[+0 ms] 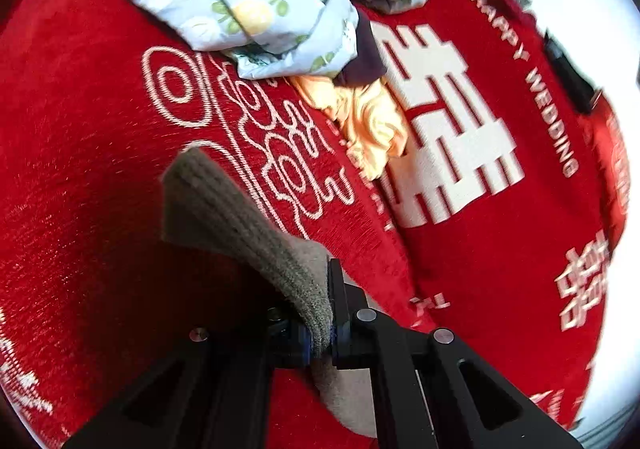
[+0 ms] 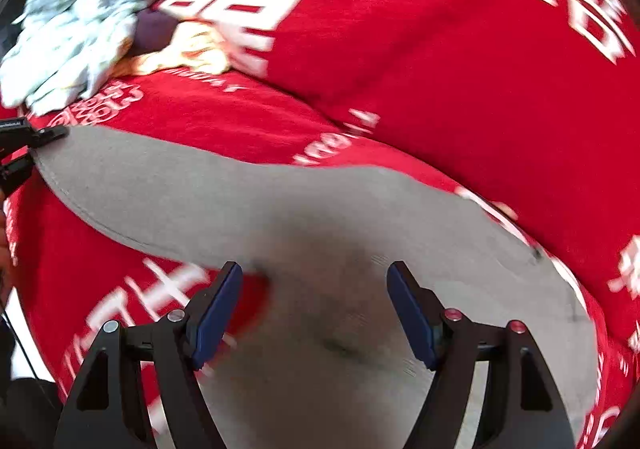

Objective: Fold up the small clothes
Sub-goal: 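Lift the sleeve and carry it over the sweater body with the left tool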

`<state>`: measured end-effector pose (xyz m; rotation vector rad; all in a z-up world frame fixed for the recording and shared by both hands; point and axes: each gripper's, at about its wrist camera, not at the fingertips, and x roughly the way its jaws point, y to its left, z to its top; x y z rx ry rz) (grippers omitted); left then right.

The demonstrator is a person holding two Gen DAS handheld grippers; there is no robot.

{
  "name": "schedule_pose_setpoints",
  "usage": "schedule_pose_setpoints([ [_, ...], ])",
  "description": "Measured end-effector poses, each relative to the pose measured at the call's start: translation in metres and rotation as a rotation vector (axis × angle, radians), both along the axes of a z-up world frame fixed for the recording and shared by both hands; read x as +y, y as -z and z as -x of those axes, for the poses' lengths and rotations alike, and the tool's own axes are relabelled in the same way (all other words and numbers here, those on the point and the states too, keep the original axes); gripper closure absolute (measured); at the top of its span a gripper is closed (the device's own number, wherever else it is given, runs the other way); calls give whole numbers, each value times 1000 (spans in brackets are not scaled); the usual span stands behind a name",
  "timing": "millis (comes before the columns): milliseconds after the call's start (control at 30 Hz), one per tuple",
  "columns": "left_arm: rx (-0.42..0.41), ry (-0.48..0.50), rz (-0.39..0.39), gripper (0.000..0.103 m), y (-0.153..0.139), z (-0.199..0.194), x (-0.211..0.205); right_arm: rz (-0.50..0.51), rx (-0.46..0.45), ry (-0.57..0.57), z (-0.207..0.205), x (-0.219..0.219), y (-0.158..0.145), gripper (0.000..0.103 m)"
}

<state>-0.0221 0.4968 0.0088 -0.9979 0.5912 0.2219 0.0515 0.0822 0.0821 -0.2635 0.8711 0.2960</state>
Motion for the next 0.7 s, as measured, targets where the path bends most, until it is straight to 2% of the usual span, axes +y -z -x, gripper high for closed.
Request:
schedule_pose_setpoints([
  [167,119,21,-82,96,-22,-24,-19,-20,56,120,1,-69,15,25],
  [300,223,39,-171,96,-36,-48,-35,-75,76,153,16,-114,24,25],
  [400,304,59,-218,96,-43,-66,-53,-80,86,174,30,-136,36,25],
  [700,331,181,-382,96,-73,-98,-152,-86,27,158,41,-152,25,25],
])
